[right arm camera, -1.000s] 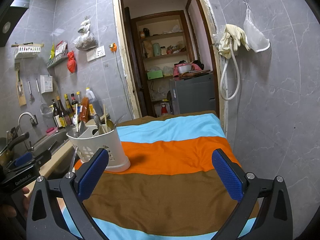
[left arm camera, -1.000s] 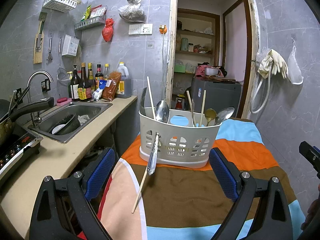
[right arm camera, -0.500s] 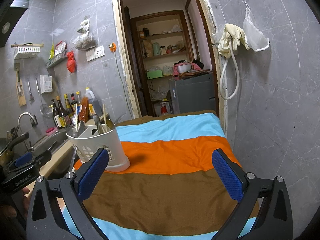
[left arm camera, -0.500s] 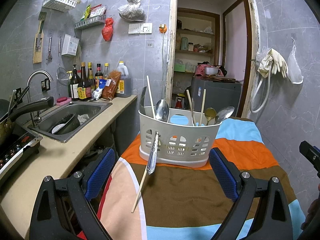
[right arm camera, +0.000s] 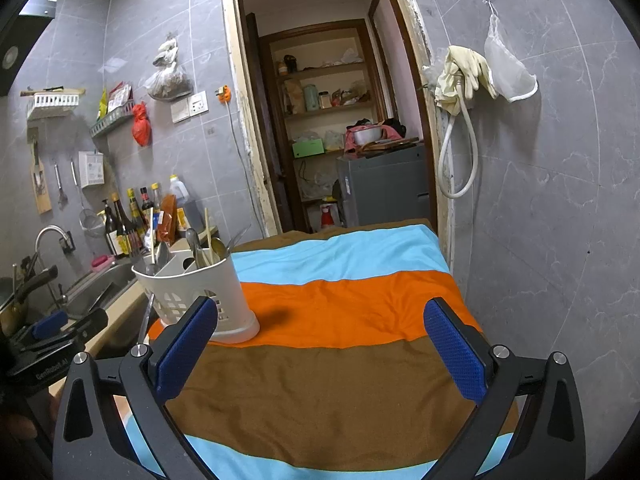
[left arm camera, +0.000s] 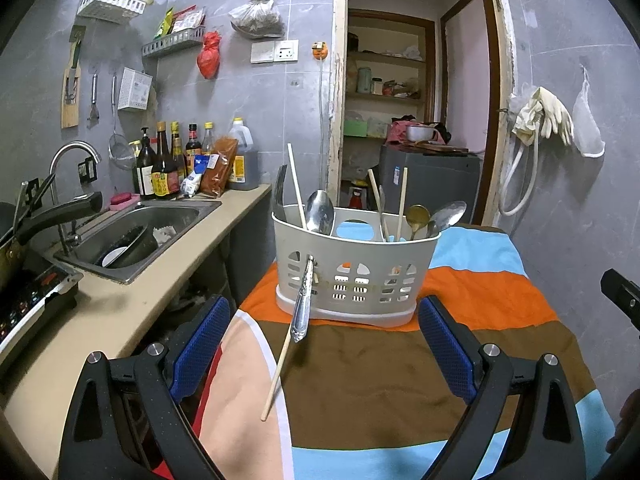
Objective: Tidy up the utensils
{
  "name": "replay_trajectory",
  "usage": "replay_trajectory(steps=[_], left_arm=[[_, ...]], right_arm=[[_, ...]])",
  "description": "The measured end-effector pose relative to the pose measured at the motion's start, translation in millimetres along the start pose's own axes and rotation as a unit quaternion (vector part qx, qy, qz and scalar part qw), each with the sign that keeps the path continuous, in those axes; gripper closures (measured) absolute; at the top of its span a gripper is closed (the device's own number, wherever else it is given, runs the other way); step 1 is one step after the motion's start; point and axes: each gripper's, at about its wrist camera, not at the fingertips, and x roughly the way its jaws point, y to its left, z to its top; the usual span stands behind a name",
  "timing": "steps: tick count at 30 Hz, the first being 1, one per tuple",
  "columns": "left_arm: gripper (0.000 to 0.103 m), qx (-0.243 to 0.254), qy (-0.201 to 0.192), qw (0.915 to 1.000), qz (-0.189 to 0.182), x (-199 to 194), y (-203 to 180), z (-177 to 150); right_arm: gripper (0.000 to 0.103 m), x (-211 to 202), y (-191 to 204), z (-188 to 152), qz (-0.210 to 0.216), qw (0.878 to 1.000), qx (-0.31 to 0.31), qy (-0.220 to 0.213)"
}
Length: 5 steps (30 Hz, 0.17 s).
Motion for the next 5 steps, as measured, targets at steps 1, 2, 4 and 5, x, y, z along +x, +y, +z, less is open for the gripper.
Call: replay_trajectory(steps=[1, 2, 4, 5], left_arm=[[0.011, -0.001, 0.001, 1.0, 0.0, 0.2, 0.4, 0.0], [0.011, -0.002, 0.002, 1.0, 0.0, 0.2, 0.5, -0.6], [0.011, -0.002, 0.004, 1.0, -0.001, 0.1, 0.8, -0.7], [0.011, -0.001, 0.006, 1.0, -0.001, 0.4, 0.8, -0.7]], right_arm=[[0.0, -0.3, 0.7, -0.5, 0.0, 1.0, 0.0, 0.001], [0.0, 0.0, -1.0, -0.1, 0.0, 1.0, 0.0, 0.0], [0.0, 0.2, -1.2, 0.1, 0.0, 1.0, 0.0, 0.001], [0.0, 0.1, -0.9, 0.0, 0.0, 1.0, 0.001, 0.001]])
